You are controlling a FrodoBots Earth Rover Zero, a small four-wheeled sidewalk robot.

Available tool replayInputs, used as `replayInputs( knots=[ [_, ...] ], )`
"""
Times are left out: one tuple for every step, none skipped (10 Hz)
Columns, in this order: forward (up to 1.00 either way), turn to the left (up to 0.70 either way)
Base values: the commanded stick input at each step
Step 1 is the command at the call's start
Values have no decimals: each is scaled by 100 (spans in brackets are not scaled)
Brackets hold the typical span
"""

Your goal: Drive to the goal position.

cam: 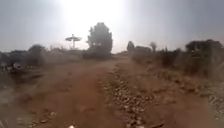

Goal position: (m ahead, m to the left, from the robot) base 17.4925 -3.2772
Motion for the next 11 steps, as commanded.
replayInputs(
  knots=[
    [45,27],
    [45,27],
    [45,27],
    [45,27],
    [45,27],
    [45,27],
    [45,27],
    [45,27],
    [45,27],
    [45,27],
    [45,27]
  ],
)
